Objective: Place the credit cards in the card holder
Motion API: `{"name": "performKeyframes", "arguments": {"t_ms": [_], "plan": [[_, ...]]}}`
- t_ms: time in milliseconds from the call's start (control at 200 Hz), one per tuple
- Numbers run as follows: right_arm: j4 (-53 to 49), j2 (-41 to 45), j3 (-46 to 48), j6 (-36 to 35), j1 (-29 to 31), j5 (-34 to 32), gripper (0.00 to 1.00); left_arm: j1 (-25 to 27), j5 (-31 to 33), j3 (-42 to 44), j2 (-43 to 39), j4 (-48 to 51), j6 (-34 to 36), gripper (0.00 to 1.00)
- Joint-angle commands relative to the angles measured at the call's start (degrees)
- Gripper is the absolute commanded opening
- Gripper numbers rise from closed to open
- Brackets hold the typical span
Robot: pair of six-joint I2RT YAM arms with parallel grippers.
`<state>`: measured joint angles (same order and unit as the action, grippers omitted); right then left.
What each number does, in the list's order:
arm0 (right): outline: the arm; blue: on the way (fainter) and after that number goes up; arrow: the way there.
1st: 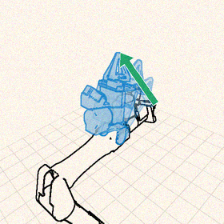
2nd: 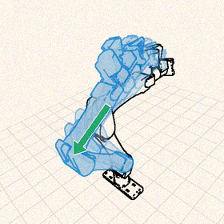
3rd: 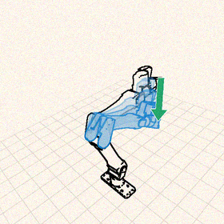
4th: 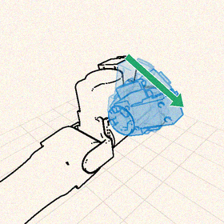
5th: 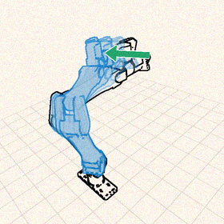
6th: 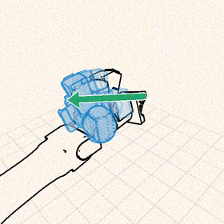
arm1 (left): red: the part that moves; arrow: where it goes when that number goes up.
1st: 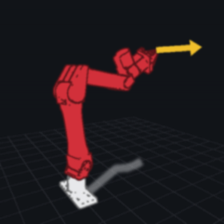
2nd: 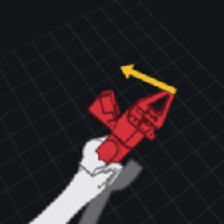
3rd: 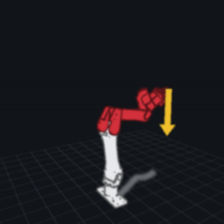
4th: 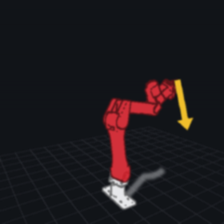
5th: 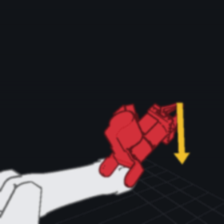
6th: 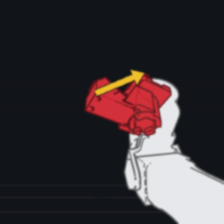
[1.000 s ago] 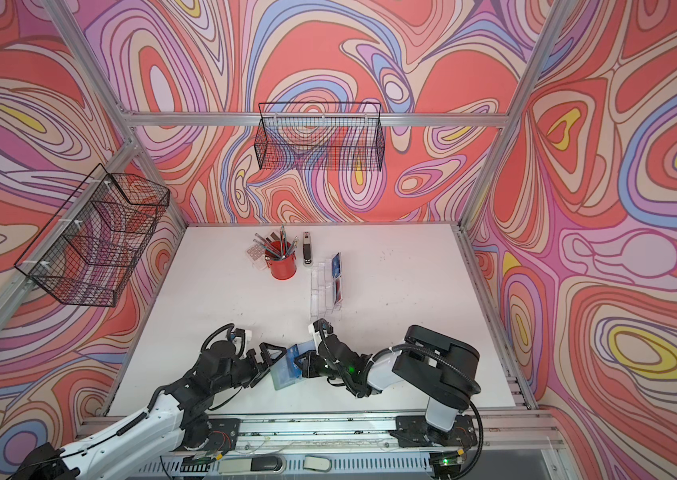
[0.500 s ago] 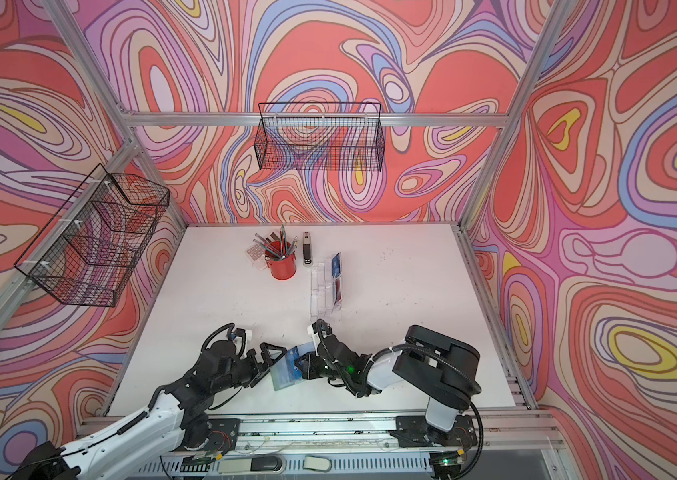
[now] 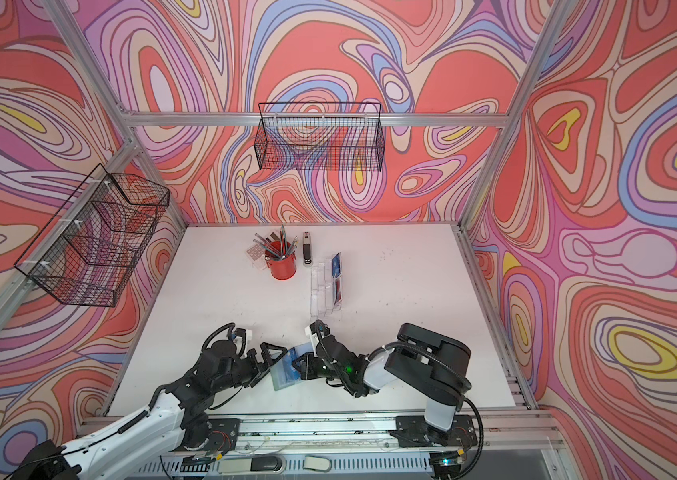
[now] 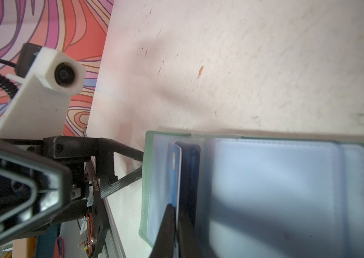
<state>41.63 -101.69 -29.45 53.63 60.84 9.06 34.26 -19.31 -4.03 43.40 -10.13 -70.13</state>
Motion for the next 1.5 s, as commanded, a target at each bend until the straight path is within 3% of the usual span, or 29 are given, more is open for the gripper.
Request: {"name": "performKeyframes", "arguments": {"t_ms": [0,195,360,616,811,1232,1392,1497], "plan": [[-9.20,0.44,-0.35,-1.45,0.33,-3.77,0.15,0.54,0.61,0.52,1.53,3.76,0.31,1.00],[-19.98,8.17,-1.42,-3.08,0.40,-11.59,0.30,0.54,0.33,0.24,1.69,4.11,0.36,1.00],[-21.49,10.79,-1.20,-3.44,0.33,-13.00,0.31,0.54,0.72,0.26,1.25,4.41,0.28,1.00],[-25.54,7.46,-4.30,-3.68,0.76,-16.23,0.33,3.40,-0.42,-0.34,1.03,3.87,-1.96,1.00],[-22.73,5.23,-5.46,-3.18,2.81,-14.68,0.32,8.34,3.75,1.61,0.21,0.06,-8.64,1.00],[-15.91,2.11,-6.66,-0.14,8.20,-14.06,0.19,8.43,7.91,2.10,1.16,-0.54,-6.43,1.00],[-11.60,1.63,-5.36,1.19,9.14,-14.29,0.18,8.45,13.01,1.68,4.96,-1.33,-5.94,0.84],[-10.32,-0.60,-5.36,1.69,9.21,-15.17,0.18,8.45,14.56,0.04,7.36,-3.55,-3.49,0.80]]}}
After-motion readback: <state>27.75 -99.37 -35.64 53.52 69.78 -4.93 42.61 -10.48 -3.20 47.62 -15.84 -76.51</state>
